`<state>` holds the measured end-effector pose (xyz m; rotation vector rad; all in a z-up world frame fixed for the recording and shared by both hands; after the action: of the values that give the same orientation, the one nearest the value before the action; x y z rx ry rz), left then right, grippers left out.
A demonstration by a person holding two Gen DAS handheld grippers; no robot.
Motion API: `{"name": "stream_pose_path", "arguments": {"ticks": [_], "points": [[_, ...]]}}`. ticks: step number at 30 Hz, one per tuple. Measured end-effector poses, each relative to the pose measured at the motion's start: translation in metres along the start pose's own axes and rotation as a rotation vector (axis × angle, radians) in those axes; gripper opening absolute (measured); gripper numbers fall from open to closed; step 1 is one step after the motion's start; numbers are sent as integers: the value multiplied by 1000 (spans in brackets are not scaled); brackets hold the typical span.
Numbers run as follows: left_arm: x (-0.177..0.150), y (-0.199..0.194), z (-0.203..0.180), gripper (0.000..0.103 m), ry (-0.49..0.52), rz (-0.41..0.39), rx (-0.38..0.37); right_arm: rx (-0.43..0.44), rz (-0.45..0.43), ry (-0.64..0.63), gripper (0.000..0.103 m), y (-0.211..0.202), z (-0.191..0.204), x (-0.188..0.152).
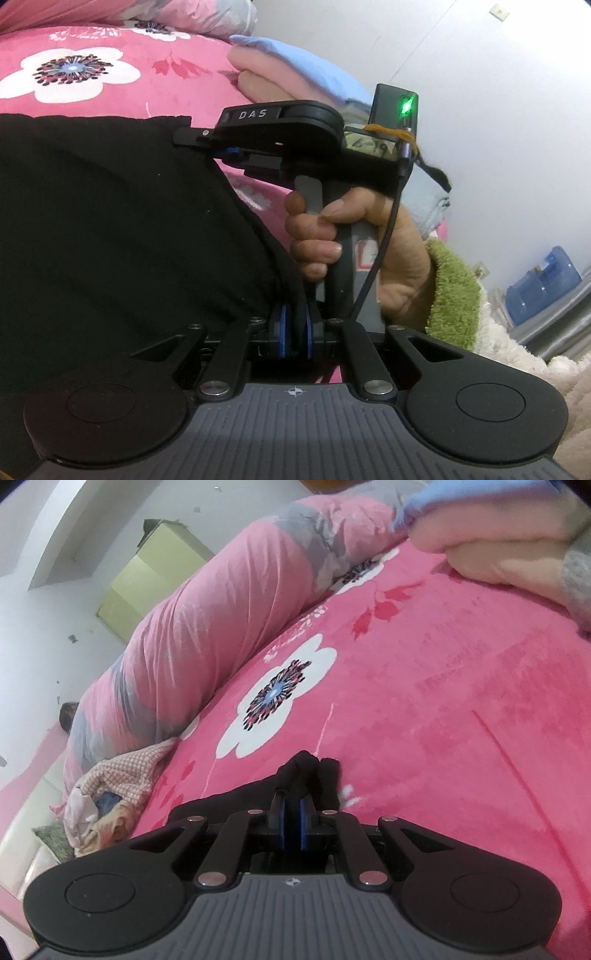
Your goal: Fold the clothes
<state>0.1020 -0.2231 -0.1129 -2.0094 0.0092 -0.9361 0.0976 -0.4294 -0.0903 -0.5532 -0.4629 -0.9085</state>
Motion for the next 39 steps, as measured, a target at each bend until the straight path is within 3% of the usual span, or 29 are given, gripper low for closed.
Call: {"name": "stream_pose_path", "arguments": {"ticks": [2, 6, 9, 13, 16, 21, 25, 29, 34, 39], "points": [[2, 0, 0, 8, 0, 2, 3, -7, -8, 37, 15, -11, -1, 3], [5, 2, -1, 9, 1, 6, 14, -32, -92, 59, 38, -62, 1, 5], [5, 8, -7, 11, -1, 12, 36, -59, -170, 85, 38, -110, 0, -7], [4, 7, -23, 36, 23, -8, 53, -103, -239, 149, 38, -160, -5, -33], [-3, -4, -35, 43, 51, -42, 61, -125, -283, 194, 38, -187, -7, -55], [-16, -35, -41, 53, 46, -100, 5, -129, -309, 216, 38, -200, 3, -82], [-32, -72, -25, 53, 19, -137, 44, -114, -275, 168, 38, -196, 22, -89], [-53, -108, 15, 53, -85, -147, 160, -94, -216, 85, 38, -186, 49, -91], [-83, -145, 78, 53, -349, -157, 240, -71, -144, 65, 38, -172, 64, -94], [-98, -143, 107, 53, -511, -125, 167, -70, -101, 200, 41, -168, 56, -99]]}}
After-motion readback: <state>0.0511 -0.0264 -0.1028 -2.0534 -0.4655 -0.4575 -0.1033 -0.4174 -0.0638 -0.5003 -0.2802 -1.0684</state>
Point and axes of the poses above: each gripper's, at about its wrist camera, not at the fingertips, and y roughly the way its jaws point, z to its left, x to its top, the point moved 1 cm from there along y, roughly the way its jaws point, and after that the axes turned 15 degrees about x, right-handed, at the moved point
